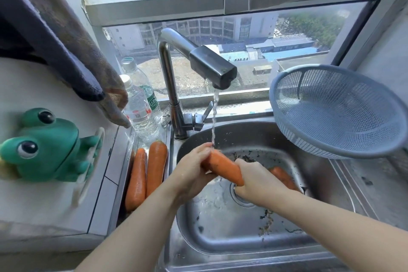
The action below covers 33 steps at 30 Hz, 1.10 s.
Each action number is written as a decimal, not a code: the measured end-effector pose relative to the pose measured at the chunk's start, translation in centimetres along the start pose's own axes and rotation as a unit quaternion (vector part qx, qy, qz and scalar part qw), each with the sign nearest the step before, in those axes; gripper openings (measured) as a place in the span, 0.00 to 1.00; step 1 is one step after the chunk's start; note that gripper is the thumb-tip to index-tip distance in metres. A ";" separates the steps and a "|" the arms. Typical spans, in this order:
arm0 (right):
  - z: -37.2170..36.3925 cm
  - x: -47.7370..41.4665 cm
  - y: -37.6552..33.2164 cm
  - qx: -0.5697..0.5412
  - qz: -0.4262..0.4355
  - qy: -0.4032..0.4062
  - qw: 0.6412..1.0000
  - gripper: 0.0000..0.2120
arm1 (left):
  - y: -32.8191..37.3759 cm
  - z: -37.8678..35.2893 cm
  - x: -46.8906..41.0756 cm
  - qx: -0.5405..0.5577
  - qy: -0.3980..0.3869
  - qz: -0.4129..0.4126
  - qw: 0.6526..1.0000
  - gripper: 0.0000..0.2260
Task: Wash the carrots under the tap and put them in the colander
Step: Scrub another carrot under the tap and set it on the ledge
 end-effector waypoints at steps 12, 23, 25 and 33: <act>-4.2 -0.3 1.4 -0.147 -0.034 -0.128 0.980 0.06 | -4.8 1.7 -0.6 0.230 -0.008 0.061 0.971 0.09; -6.6 -0.2 0.6 -0.405 -0.102 -0.261 0.870 0.08 | -3.5 0.6 -1.7 -0.164 -0.049 0.033 0.985 0.42; -6.3 -0.2 0.4 -0.410 -0.099 -0.262 0.868 0.07 | -3.0 0.5 -1.3 -0.170 -0.058 0.029 0.983 0.40; -5.8 -0.6 -0.4 -0.353 -0.091 -0.215 0.906 0.07 | -2.7 2.0 -1.3 -0.145 0.148 -0.048 0.977 0.07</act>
Point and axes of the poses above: each hand's wrist, its own x-axis away from the middle knuckle, its own z-axis out of the back of the hand, y = z × x, the point moved 8 cm from there along -x, towards the middle knuckle, and after that the axes turned 9 degrees about -y, right-handed, at the moved point
